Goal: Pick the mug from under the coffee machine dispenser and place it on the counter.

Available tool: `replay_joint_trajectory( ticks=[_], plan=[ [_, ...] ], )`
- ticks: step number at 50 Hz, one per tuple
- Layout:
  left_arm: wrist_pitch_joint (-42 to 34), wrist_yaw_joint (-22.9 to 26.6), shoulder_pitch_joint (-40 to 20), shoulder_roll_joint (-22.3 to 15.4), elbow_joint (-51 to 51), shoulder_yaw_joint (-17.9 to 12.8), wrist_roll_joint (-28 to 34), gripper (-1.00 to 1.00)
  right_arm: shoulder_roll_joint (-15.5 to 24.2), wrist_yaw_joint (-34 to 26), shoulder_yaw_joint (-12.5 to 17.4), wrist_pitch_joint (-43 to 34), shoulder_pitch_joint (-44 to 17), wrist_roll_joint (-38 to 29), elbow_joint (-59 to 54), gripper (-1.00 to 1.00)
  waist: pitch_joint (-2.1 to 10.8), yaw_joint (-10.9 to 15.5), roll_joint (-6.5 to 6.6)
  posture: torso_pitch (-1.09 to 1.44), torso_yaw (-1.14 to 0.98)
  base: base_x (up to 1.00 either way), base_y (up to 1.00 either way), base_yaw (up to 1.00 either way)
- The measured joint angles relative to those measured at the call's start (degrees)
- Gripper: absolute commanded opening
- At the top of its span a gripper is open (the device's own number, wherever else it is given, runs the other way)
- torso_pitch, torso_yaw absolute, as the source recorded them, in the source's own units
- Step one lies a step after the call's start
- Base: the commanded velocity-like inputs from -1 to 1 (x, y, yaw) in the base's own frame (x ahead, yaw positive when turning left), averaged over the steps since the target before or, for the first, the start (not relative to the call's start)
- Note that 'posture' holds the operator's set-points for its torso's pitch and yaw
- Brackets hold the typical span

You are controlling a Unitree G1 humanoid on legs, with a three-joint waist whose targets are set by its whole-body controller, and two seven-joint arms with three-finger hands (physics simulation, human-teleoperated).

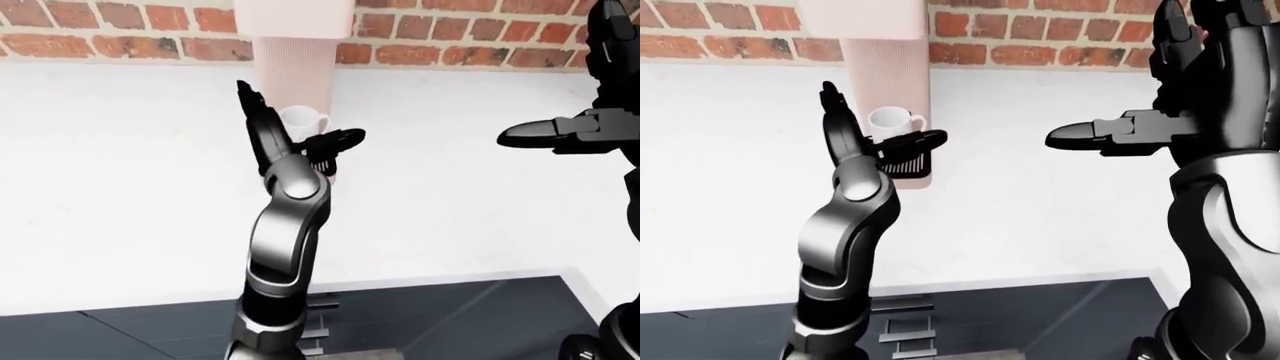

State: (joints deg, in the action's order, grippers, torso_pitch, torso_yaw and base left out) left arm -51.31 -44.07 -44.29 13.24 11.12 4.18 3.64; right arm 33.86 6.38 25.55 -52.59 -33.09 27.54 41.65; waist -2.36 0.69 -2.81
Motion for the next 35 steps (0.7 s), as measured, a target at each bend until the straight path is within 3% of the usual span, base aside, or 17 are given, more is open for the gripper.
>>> replay_joint_trajectory(
  ticks=[5, 12, 17, 27, 29, 32, 34, 35],
  plan=[
    [0.54, -0.43, -0.12, 0.17, -0.63, 0.06, -0.24, 1.0, 0.27, 0.12, 0.13, -0.08, -0.19, 0.19, -0.16, 1.0, -0.02, 0.0, 0.02, 0.0, 0.0, 0.0, 0.0, 0.0],
    [-0.24, -1.08, -1.69, 0.59, -1.89, -0.65, -1.18, 0.55, 0.94, 0.46, 1.31, 0.21, 0.32, 1.39, -0.19, 1.0, -0.07, 0.1, -0.23, 0.0, 0.0, 0.0, 0.0, 0.0],
    [2.16, -2.71, -2.96, 0.19, -5.62, -1.35, -2.05, 0.5, 1.87, 1.0, 2.22, 0.49, 0.52, 2.12, -1.1, 1.0, -0.05, 0.11, -0.21, 0.0, 0.0, 0.0, 0.0, 0.0],
    [10.13, -4.81, -4.46, -1.53, -15.19, -1.67, -3.45, 0.4, 1.79, 1.4, 0.89, 0.44, -0.07, 2.83, -1.12, 1.0, 0.06, 0.39, -0.21, 0.0, 0.0, 0.0, 0.0, 0.0],
    [10.16, -4.92, -4.47, -1.54, -15.14, -2.15, -4.04, 0.18, 1.78, 1.54, 1.63, 0.62, 0.45, 2.92, -0.67, 1.0, 0.05, 0.35, -0.36, 0.0, 0.0, 0.0, 0.0, 0.0],
    [8.96, -5.59, -4.29, -1.64, -12.92, -2.35, -4.43, -0.29, 1.95, 1.83, 2.15, 0.55, 0.78, 3.36, 0.09, 1.0, -0.13, 0.2, -0.33, 0.0, 0.0, 0.0, 0.0, 0.0],
    [8.82, -6.01, -4.69, -1.5, -12.63, -2.42, -4.5, -0.47, 2.41, 2.11, 2.13, 0.23, 0.18, 3.87, -0.11, 1.0, -0.14, 0.22, -0.24, 0.0, 0.0, 0.0, 0.0, 0.0],
    [8.72, -6.09, -4.85, -1.37, -12.65, -2.35, -4.71, -0.79, 2.6, 2.2, 2.08, 0.27, 0.05, 4.05, -0.27, 1.0, -0.11, 0.23, -0.24, 0.0, 0.0, 0.0, 0.0, 0.0]
  ],
)
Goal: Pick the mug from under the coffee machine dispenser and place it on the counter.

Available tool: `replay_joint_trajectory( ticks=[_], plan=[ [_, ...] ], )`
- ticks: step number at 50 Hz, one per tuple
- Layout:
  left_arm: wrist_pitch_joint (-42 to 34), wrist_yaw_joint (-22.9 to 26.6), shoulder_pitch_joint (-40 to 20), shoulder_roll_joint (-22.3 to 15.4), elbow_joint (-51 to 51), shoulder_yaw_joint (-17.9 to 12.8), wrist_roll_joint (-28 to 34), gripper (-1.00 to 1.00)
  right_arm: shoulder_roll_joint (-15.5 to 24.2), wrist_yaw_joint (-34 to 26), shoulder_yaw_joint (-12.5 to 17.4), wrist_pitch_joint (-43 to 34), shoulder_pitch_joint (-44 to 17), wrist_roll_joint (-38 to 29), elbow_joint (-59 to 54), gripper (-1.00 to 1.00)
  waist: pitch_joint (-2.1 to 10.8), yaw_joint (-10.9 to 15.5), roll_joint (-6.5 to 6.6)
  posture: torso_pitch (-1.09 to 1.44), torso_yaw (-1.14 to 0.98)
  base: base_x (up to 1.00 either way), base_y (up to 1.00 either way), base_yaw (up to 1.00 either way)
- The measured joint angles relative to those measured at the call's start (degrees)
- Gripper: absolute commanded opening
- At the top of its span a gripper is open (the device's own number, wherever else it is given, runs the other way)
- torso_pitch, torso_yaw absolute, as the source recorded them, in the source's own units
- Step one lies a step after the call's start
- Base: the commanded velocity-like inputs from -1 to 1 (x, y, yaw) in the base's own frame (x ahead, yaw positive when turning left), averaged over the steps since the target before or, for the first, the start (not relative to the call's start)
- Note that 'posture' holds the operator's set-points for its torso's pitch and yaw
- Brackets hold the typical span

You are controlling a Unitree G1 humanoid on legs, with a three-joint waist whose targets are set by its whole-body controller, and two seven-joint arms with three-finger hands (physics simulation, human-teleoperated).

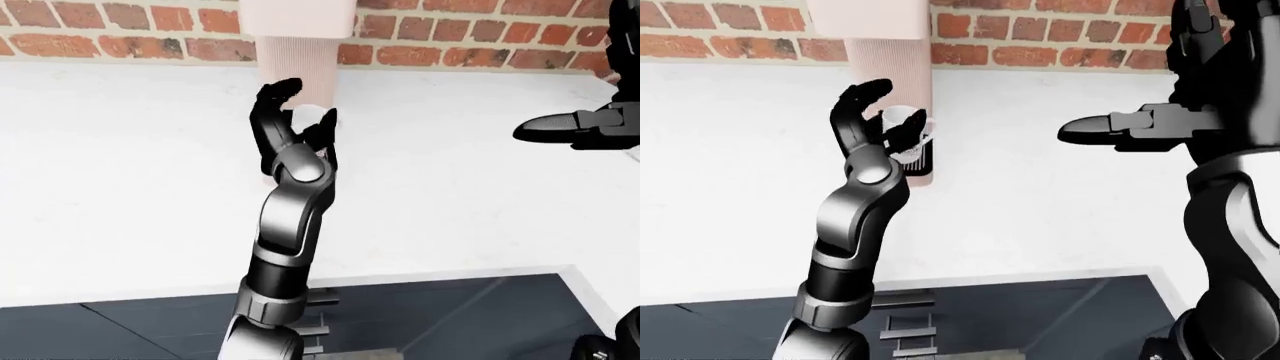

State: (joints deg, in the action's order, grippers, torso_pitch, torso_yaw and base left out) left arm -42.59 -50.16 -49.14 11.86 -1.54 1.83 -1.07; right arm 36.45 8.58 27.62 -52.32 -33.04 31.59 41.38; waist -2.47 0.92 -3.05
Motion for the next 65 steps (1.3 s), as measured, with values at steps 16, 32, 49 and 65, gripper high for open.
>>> replay_joint_trajectory(
  ticks=[16, 32, 49, 65],
  plan=[
    [-2.9, 0.45, 0.82, -0.17, 3.87, 0.7, -0.02, -1.0, 1.13, 0.98, -0.06, 0.48, -0.06, 1.49, -0.58, 1.0, -0.1, -0.4, 0.27, 0.0, 0.0, 0.0, 0.0, 0.0],
    [-20.63, 2.37, -1.69, -2.74, 25.03, -1.07, -0.49, -1.0, 0.98, 1.54, -1.06, -0.21, -0.5, 2.11, 0.4, 1.0, -0.45, -0.54, 0.62, 0.0, 0.0, 0.0, 0.0, 0.0],
    [-16.15, 8.69, 4.15, -16.97, 24.68, -11.82, -10.1, -1.0, 0.26, 1.08, -1.63, 0.06, -0.54, 0.58, -0.19, 1.0, -0.66, -0.42, 1.13, 0.0, 0.0, 0.0, 0.0, 0.0],
    [-2.07, 18.15, 12.5, -24.14, 19.09, -13.84, -28.68, -1.0, 0.49, 0.06, -1.07, -0.58, -1.07, -0.02, -0.1, 1.0, -0.39, -0.25, 2.03, 0.0, 0.0, 0.0, 0.0, 0.0]
  ],
)
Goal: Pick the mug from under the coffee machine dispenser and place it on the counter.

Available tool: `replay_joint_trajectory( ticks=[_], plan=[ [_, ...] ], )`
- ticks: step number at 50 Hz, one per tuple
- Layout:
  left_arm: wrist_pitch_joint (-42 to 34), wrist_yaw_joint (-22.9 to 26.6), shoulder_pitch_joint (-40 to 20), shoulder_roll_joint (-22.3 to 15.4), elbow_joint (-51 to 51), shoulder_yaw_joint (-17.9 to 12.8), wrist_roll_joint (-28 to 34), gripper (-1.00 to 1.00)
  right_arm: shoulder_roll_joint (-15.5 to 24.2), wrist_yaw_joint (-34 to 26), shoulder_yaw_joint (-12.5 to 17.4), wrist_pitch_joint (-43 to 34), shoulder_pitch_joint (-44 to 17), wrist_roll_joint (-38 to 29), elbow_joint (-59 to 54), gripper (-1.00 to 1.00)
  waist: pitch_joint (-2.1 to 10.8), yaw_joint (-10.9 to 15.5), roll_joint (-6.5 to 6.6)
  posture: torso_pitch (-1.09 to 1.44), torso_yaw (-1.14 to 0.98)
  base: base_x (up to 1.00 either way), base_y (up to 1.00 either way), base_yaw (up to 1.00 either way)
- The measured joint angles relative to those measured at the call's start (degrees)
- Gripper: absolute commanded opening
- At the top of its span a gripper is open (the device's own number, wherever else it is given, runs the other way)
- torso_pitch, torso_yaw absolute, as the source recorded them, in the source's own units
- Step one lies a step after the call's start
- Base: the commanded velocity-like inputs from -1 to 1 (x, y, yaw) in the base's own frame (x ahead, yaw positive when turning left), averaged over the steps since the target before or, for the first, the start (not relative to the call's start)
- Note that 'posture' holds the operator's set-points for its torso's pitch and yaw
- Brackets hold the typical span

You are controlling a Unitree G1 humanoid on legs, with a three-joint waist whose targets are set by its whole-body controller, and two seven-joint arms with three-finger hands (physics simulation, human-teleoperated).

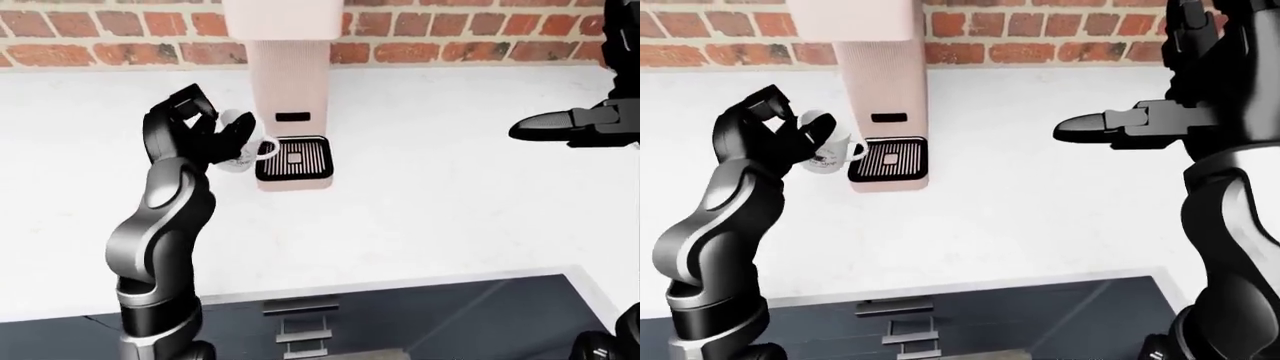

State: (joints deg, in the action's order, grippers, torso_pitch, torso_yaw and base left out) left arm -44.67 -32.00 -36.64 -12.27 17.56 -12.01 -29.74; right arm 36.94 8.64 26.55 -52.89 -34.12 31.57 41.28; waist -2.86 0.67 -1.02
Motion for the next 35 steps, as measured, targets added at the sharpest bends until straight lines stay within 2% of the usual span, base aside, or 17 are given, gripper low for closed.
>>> replay_joint_trajectory(
  ticks=[5, 17, 35],
  plan=[
    [3.32, 1.31, 1.72, -0.82, -2.07, 0.17, 0.63, -1.0, 0.11, 0.04, 0.05, 0.02, -0.03, -0.02, -0.03, 1.0, -0.22, -0.12, -0.14, 0.0, 0.0, 0.0, 0.0, 0.0],
    [6.46, 4.36, 1.86, -5.67, -3.28, -3.92, -1.5, -1.0, 0.51, 0.11, 0.05, -0.25, -0.5, 0.17, 0.06, 1.0, 0.09, -0.1, 0.32, 0.0, 0.0, 0.0, 0.0, 0.0],
    [13.99, 9.79, 5.95, -5.98, -10.84, -3.77, 1.31, -1.0, 0.97, 0.15, -0.11, -0.28, -0.73, 0.36, -0.26, 1.0, 0.05, -0.13, 0.12, 0.0, 0.0, 0.0, 0.0, 0.0]
  ],
)
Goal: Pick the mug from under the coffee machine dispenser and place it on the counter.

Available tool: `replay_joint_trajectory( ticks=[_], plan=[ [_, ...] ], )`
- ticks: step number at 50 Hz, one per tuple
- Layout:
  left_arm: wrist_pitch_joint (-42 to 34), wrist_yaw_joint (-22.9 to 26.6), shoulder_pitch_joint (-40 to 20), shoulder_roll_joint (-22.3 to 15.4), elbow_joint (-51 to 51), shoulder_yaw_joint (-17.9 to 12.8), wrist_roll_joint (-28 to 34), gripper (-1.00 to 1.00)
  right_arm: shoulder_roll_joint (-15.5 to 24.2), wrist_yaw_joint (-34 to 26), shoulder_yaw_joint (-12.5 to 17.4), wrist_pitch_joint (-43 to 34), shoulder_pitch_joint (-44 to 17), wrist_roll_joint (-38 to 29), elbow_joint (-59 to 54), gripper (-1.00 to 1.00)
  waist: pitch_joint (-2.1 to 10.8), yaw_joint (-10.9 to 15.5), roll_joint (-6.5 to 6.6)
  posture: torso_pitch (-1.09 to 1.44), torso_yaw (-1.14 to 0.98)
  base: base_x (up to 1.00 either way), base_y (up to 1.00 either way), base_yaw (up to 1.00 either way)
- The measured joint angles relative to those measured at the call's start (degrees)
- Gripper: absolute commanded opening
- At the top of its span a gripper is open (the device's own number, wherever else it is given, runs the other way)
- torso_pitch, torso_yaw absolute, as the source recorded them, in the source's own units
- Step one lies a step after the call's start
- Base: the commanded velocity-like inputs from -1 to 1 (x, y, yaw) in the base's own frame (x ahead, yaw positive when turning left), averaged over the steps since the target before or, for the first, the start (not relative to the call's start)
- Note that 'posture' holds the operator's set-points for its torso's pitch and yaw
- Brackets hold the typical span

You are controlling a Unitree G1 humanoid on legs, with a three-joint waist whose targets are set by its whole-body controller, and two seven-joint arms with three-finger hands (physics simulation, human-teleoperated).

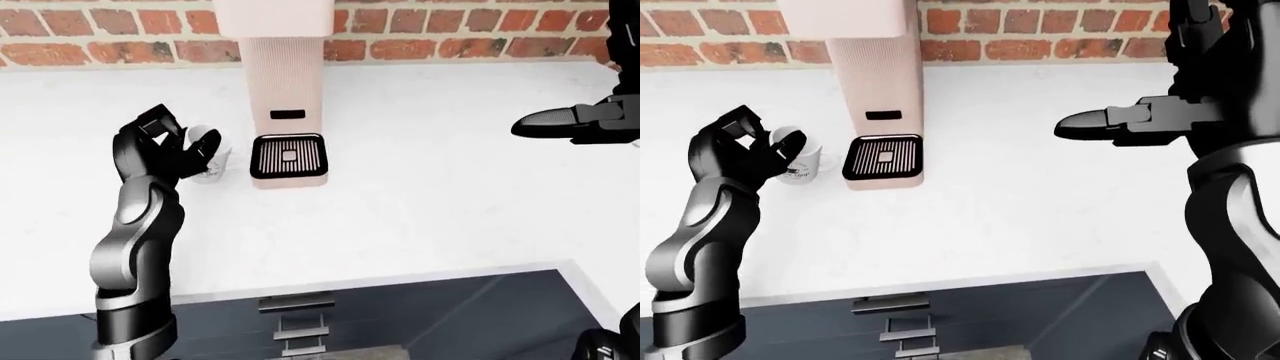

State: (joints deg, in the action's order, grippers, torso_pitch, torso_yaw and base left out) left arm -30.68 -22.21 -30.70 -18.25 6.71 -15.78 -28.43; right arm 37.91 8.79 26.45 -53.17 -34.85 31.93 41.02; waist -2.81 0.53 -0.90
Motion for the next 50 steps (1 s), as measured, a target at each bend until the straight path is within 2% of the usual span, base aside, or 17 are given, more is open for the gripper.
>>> replay_joint_trajectory(
  ticks=[21, 32, 36, 39, 42, 46, 50],
  plan=[
    [3.49, 2.37, 1.83, -0.19, -2.8, -1.15, 0.85, -1.0, 0.76, 0.11, 0.37, -0.32, -0.54, 0.61, 0.25, 1.0, 0.23, -0.05, 0.18, 0.0, 0.0, 0.0, 0.0, 0.0],
    [4.14, 1.93, 1.96, -0.73, -3.62, -1.56, 0.87, -1.0, 0.95, 0.09, 0.36, -0.01, -0.32, 0.84, 0.15, 1.0, 0.25, -0.13, 0.28, 0.0, 0.0, 0.0, 0.0, 0.0],
    [3.97, 1.8, 2.08, -0.94, -3.52, -1.73, 0.92, -0.63, 0.9, 0.08, 0.31, 0.07, -0.22, 0.72, 0.2, 1.0, 0.23, -0.15, 0.32, 0.0, 0.0, 0.0, 0.0, 0.0],
    [3.77, 1.68, 2.14, -1.03, -3.4, -1.92, 0.83, -0.07, 0.97, 0.03, 0.38, 0.02, -0.29, 0.68, 0.15, 1.0, 0.22, -0.13, 0.35, 0.0, 0.0, 0.0, 0.0, 0.0],
    [3.87, 1.49, 2.16, -1.15, -3.31, -2.11, 0.91, 0.05, 1.08, 0.03, 0.41, -0.08, -0.46, 0.71, 0.14, 1.0, 0.24, -0.11, 0.38, 0.0, 0.0, 0.0, 0.0, 0.0],
    [3.8, 1.31, 2.18, -1.26, -3.41, -2.3, 0.92, 0.1, 1.24, 0.1, 0.54, -0.17, -0.63, 0.85, 0.21, 1.0, 0.25, -0.06, 0.38, 0.0, 0.0, 0.0, 0.0, 0.0],
    [3.71, 1.38, 2.06, -1.58, -3.73, -2.53, 0.78, 0.06, 1.35, 0.18, 0.45, -0.26, -0.77, 1.02, 0.27, 1.0, 0.25, -0.04, 0.37, 0.0, 0.0, 0.0, 0.0, 0.0]
  ],
)
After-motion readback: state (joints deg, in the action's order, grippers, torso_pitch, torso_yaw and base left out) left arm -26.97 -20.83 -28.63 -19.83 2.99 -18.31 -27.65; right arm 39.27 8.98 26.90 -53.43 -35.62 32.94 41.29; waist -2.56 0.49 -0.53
